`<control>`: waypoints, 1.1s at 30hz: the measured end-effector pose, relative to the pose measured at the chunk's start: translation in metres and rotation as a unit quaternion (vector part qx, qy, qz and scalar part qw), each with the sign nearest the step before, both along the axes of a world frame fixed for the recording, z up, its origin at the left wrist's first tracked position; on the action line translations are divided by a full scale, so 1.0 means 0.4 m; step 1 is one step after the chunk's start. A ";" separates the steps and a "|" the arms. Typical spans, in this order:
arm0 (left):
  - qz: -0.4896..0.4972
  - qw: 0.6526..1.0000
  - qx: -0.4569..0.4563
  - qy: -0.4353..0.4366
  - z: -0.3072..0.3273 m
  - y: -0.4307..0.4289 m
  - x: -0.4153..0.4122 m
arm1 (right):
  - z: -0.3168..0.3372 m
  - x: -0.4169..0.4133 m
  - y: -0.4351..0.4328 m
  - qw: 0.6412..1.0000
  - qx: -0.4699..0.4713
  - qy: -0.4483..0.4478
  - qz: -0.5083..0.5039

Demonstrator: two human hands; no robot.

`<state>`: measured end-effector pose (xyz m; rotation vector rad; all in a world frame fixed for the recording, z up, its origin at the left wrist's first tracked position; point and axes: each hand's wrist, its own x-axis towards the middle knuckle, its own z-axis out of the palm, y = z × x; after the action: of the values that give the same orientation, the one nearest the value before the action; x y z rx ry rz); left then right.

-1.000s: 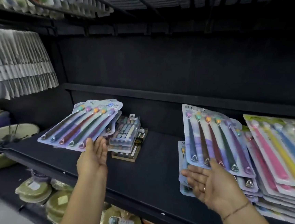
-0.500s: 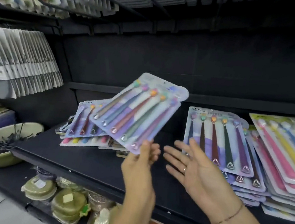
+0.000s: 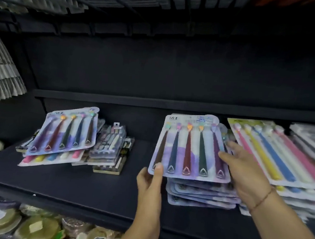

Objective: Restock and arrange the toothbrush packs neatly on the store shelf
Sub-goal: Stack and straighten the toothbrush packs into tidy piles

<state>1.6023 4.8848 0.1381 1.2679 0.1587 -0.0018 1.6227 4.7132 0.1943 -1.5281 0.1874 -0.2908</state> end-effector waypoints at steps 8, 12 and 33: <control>-0.113 0.969 0.162 -0.148 -0.027 -0.029 0.066 | -0.003 0.030 -0.036 0.966 -0.227 0.020 -0.120; -0.105 0.964 0.161 -0.184 -0.025 -0.023 0.092 | -0.029 0.018 -0.026 0.882 -0.466 0.014 -0.069; 0.487 0.873 -0.035 0.012 0.057 0.497 0.157 | -0.071 -0.030 0.125 0.873 -0.451 -0.172 0.075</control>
<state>1.6649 5.0837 0.1609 0.9987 0.8001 0.8410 1.6108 4.7630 0.1659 -2.3609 -0.4151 -0.5682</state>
